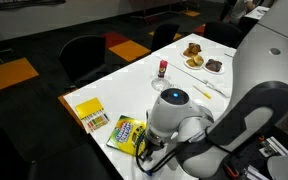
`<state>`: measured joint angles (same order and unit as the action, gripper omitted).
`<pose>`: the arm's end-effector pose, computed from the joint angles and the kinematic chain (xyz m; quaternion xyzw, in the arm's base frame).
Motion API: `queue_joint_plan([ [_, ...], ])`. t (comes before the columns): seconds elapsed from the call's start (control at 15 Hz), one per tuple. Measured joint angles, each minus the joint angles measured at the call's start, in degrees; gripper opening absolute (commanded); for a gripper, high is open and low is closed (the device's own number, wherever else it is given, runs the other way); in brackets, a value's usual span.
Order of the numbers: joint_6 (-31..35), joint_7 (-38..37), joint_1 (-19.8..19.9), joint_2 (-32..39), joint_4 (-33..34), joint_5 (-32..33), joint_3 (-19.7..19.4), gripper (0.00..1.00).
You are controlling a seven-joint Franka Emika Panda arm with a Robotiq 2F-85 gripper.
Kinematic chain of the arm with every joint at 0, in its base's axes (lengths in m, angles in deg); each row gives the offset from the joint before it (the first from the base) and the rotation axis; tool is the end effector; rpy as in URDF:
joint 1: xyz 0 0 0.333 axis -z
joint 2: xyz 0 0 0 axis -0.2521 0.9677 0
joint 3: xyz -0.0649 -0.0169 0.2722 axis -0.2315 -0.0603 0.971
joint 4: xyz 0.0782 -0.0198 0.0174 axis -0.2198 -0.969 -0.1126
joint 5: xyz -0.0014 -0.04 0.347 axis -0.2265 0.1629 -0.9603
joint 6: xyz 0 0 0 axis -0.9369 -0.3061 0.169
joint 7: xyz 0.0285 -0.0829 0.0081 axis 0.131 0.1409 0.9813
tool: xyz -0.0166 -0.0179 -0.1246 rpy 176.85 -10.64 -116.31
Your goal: Pick up two of the crayons and put them to the right
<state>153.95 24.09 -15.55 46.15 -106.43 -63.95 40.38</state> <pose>0.3547 0.3335 0.1065 -0.9862 -0.1414 -0.0196 0.0836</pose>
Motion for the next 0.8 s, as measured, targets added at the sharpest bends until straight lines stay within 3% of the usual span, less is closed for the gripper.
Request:
queue_joint_plan([
  [0.27,2.77,0.0,-0.21,-2.06,-5.64,-1.31,3.3,0.04],
  [0.67,4.98,0.18,-0.15,-5.15,-11.84,-1.34,1.9,0.04],
  [0.8,5.38,3.26,1.73,-6.0,-13.85,-1.14,2.72,0.04],
])
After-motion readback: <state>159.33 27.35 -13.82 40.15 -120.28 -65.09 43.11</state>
